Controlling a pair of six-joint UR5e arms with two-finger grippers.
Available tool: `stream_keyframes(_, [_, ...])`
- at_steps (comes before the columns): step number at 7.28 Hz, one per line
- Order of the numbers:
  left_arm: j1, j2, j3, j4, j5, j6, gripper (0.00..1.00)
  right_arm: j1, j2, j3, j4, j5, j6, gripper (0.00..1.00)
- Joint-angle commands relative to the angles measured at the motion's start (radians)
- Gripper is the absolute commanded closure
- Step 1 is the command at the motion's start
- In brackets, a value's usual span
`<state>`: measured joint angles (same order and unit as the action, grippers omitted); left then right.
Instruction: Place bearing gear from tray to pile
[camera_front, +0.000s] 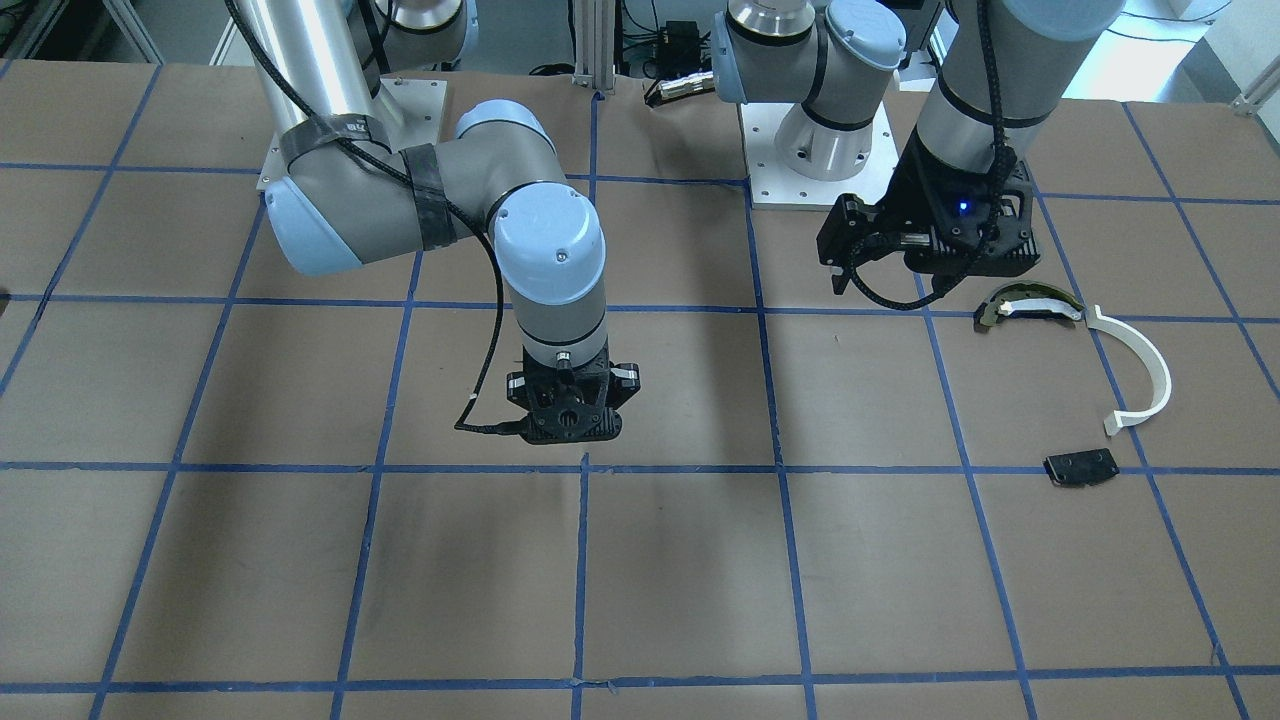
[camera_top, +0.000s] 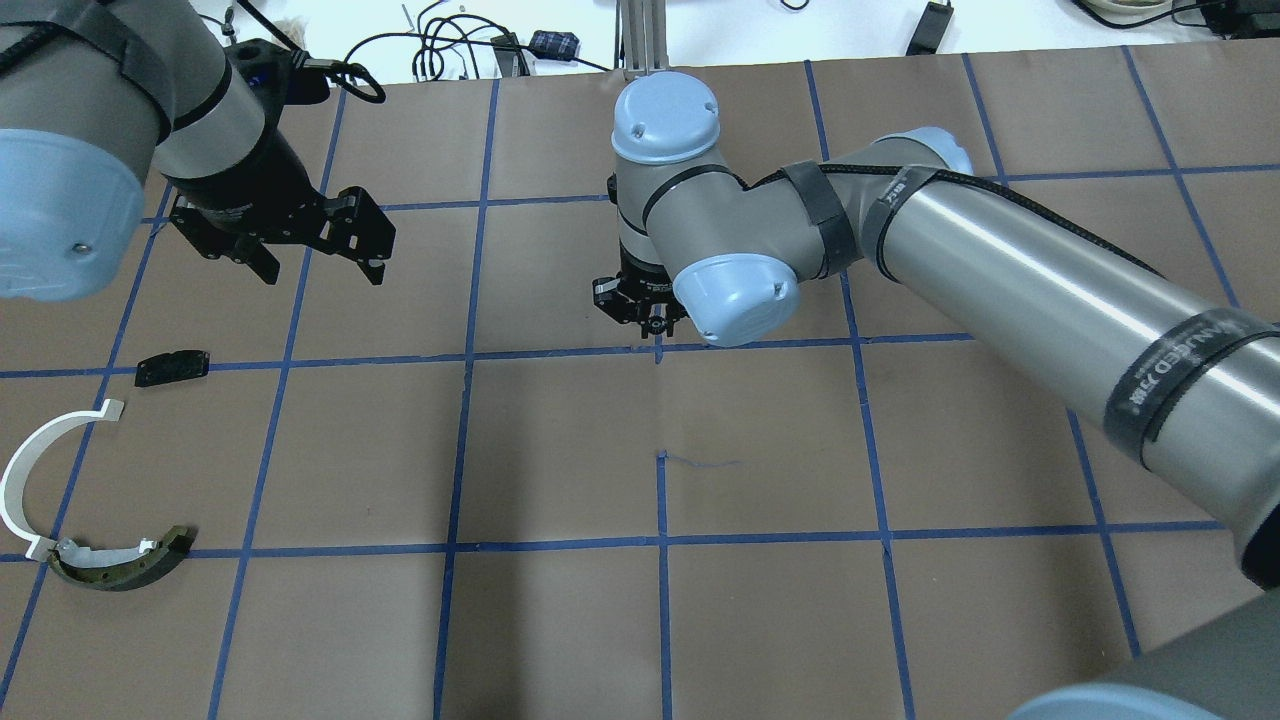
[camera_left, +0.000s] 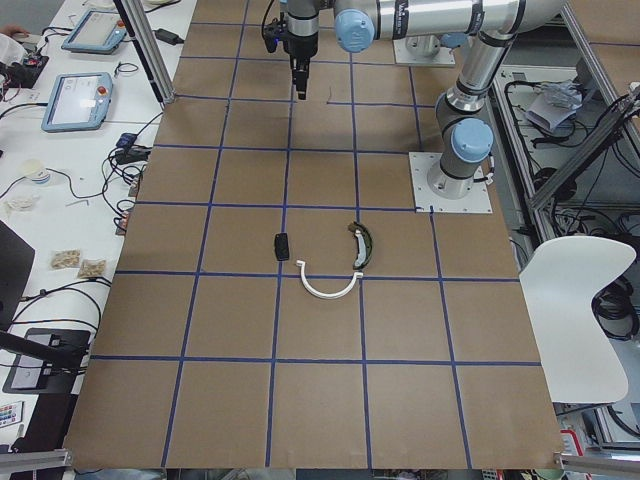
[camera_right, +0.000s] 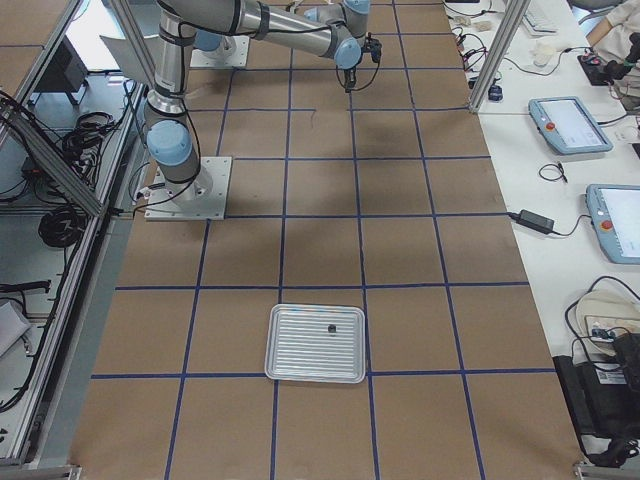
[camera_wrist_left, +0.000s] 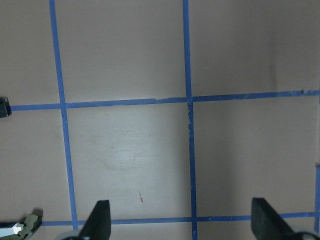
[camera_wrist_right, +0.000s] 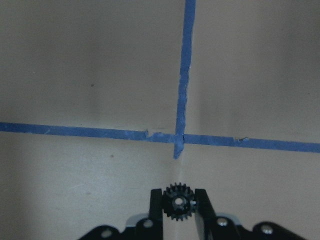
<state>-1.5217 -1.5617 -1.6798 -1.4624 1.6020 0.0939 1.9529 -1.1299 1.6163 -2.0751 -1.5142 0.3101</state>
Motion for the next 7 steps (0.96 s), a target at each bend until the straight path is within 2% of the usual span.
stream_keyframes(1, [-0.011, -0.024, -0.003, -0.003, 0.009, -0.019, 0.0, -0.018, -0.008, -0.015, 0.022, 0.0, -0.006, 0.12])
stream_keyframes(2, [-0.011, -0.043, -0.003, 0.002, -0.002, -0.032, 0.0, -0.041, -0.063, -0.016, 0.094, 0.0, -0.031, 0.11])
stream_keyframes(4, [-0.018, -0.09, -0.002, 0.042, -0.008, -0.023, 0.0, -0.19, -0.231, -0.004, 0.317, -0.015, -0.243, 0.11])
stream_keyframes(6, [-0.11, -0.167, -0.001, 0.158, -0.01, -0.031, 0.0, -0.447, -0.376, 0.001, 0.511, -0.041, -0.587, 0.12])
stream_keyframes(7, [-0.161, -0.213, -0.001, 0.218, -0.01, -0.034, 0.0, -0.579, -0.416, 0.001, 0.541, -0.085, -0.767, 0.16])
